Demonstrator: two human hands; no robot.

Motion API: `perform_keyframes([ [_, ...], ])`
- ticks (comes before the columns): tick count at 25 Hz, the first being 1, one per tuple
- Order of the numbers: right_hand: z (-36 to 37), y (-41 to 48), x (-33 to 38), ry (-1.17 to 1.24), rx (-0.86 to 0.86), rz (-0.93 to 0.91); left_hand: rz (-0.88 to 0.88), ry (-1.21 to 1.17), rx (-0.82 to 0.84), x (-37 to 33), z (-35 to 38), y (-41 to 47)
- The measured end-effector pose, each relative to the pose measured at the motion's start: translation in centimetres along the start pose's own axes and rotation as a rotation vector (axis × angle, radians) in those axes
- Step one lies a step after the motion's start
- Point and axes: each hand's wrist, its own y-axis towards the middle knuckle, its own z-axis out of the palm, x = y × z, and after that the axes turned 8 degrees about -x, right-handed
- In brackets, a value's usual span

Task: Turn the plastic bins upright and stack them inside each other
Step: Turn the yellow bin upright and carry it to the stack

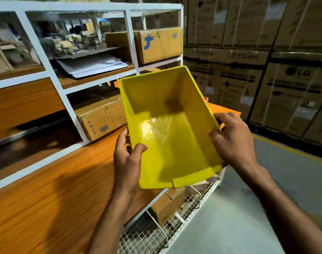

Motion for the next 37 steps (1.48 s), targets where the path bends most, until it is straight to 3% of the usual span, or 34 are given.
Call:
perform_keyframes([
  [6,9.7,11.8,-6.6,0.338,0.241,0.204,0.191,0.245,0.043,-2.9,9.3,10.2],
  [12,15.7,22.8,-9.9,0.539,0.345,0.303,0.239,0.403,-0.034,-5.2,16.8,19.2],
  [19,20.3,39.0,-11.9,0.462,0.439,0.234,-0.067,0.294,-0.103,-1.1,22.2,31.3],
  [22,22.6,45.0,-13.1,0.409,0.537,0.106,-0.135,0.294,-0.202,1.9,25.9,33.6],
  [28,25.5,47.8,-17.2,0.351,0.636,-0.117,-0.163,0.271,-0.377,8.8,31.7,33.9],
  [33,27.1,47.3,-20.9,0.380,0.666,-0.097,-0.175,0.337,-0.423,11.8,33.9,33.1],
  [37,28.3,47.1,-22.4,0.322,0.745,-0.110,-0.284,0.389,-0.427,13.2,34.2,32.4],
])
